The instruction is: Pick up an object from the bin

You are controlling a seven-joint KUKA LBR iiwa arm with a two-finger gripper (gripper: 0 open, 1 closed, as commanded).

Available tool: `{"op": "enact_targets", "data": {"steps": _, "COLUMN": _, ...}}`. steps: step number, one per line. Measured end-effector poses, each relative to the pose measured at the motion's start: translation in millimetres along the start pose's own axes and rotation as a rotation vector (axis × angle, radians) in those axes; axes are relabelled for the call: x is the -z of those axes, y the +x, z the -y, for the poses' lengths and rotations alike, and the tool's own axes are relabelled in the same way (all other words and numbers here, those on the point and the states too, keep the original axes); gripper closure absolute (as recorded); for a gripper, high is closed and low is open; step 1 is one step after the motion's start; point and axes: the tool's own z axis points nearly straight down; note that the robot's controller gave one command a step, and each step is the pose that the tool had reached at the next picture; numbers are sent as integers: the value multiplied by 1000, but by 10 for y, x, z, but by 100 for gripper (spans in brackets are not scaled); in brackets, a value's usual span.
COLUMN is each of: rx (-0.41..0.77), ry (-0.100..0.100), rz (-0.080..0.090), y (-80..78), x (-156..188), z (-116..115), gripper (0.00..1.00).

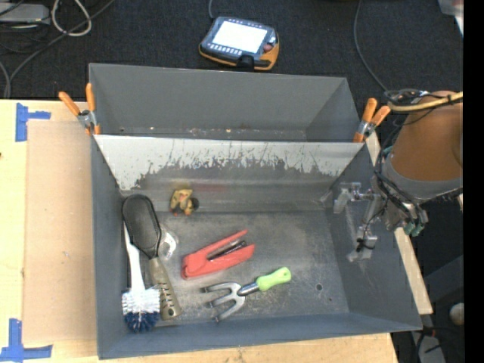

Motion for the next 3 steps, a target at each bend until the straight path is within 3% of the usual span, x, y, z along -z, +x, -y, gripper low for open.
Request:
{"op": "enact_targets", "data": {"steps": 1, "rx": 5, "ry": 1, "rz": 7, "y": -20, "x": 36, "z": -10, "gripper": 0}}
{"op": "enact_targets", "data": {"steps": 2, "rx": 324, "ry": -3, "rz": -3, "y": 677, "x": -875, "z": -915, "gripper": 0}}
{"op": "enact_targets", "data": {"steps": 3, "rx": 213, "ry": 2, "rz": 9, "y": 461, "x": -241, "z": -748, "gripper": 0}}
